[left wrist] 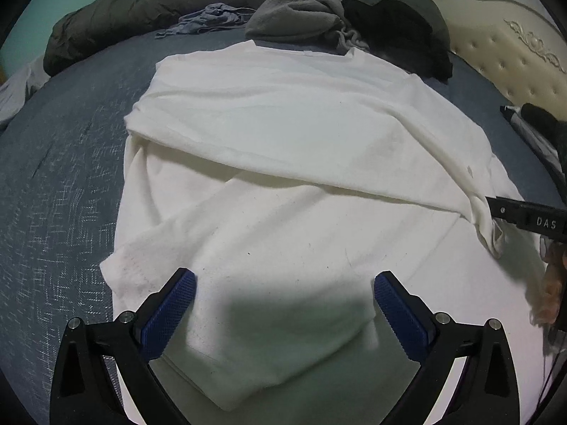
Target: Fold clothes
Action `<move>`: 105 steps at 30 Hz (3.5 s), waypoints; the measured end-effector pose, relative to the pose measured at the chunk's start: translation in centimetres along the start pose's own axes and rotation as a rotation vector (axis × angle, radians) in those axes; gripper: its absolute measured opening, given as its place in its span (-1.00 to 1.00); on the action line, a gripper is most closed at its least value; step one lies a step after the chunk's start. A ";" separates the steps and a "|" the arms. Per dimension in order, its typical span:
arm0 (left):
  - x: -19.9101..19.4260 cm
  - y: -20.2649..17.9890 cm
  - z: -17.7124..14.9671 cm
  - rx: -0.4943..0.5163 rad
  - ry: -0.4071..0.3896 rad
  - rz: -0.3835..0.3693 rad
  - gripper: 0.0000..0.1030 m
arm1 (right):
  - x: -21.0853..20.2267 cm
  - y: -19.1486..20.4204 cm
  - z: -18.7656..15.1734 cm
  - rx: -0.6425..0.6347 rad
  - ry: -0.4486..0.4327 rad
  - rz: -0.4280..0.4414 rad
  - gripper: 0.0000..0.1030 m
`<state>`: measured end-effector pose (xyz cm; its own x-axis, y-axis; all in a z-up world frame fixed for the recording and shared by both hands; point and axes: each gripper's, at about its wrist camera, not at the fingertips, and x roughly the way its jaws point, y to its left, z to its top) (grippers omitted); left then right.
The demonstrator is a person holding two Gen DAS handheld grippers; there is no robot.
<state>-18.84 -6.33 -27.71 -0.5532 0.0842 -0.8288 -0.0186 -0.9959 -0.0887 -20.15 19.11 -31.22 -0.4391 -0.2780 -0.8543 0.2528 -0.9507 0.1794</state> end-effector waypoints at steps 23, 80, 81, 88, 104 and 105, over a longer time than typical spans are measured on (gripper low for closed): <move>0.7 -0.2 0.5 0.013 0.033 -0.006 0.99 | -1.8 -5.4 -1.2 0.308 -0.007 0.081 -0.86; 1.7 13.6 8.7 -0.048 -0.086 0.235 1.00 | -7.1 -10.1 -3.8 0.388 -0.110 0.163 -0.96; 1.8 13.9 8.7 -0.051 -0.081 0.237 1.00 | -7.3 -10.3 -4.0 0.396 -0.116 0.169 -0.96; 0.5 14.2 8.7 -0.100 -0.098 0.234 1.00 | -8.5 -10.4 -4.0 0.416 -0.149 0.190 -0.96; 0.6 14.3 8.3 -0.088 -0.069 0.231 1.00 | -7.6 -11.0 -4.9 0.464 -0.105 0.216 -0.96; 0.6 14.4 8.3 -0.090 -0.067 0.229 1.00 | -7.4 -11.2 -4.9 0.473 -0.102 0.227 -0.96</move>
<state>-26.36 -20.89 -24.94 -0.5885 -0.1487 -0.7947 0.1860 -0.9815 0.0460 -15.48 32.48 -29.27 -0.5063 -0.4736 -0.7207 -0.0548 -0.8163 0.5750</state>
